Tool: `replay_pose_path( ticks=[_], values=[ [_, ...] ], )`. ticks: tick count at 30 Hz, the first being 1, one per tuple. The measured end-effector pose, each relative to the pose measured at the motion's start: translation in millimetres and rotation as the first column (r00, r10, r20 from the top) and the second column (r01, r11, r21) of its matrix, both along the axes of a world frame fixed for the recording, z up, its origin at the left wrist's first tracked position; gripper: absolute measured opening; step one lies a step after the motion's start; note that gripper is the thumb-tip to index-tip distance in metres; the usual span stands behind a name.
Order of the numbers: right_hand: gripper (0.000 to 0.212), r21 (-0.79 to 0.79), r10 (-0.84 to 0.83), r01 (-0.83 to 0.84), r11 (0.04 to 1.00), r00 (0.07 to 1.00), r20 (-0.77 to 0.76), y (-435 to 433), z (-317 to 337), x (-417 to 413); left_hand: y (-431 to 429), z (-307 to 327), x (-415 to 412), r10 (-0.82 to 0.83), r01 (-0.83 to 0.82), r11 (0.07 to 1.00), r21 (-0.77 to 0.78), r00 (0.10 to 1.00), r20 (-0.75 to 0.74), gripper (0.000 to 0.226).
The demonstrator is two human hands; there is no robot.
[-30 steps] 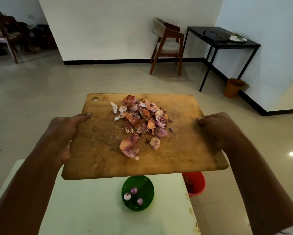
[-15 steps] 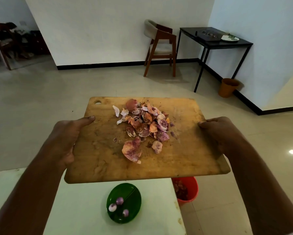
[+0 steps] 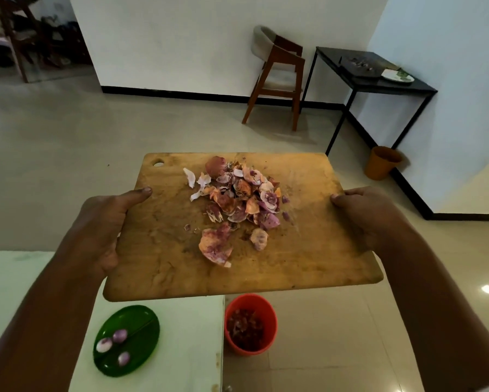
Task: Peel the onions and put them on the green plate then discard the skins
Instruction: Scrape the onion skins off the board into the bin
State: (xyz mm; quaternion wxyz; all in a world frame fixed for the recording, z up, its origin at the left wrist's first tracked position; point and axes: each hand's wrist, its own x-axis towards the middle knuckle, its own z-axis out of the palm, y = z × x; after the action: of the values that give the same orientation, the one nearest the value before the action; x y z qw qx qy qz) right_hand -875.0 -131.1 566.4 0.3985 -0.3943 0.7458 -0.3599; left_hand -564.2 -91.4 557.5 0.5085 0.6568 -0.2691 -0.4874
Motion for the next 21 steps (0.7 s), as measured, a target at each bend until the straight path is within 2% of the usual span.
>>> replay_pose_path(
  ticks=[6, 21],
  values=[
    [0.031, 0.023, 0.007, -0.008, 1.000, 1.000, 0.010, -3.2, -2.4, -39.2, -0.7, -2.3, -38.8, 0.014, -0.014, 1.000, 0.001, 1.000, 0.015, 0.019],
    [0.031, 0.078, -0.030, 0.023, 0.997, 0.995, 0.094, 14.9, -29.0, -68.5, 2.0, -1.8, -65.8, -0.026, 0.023, 0.999, 0.030, 0.995, 0.092, 0.021]
  ],
)
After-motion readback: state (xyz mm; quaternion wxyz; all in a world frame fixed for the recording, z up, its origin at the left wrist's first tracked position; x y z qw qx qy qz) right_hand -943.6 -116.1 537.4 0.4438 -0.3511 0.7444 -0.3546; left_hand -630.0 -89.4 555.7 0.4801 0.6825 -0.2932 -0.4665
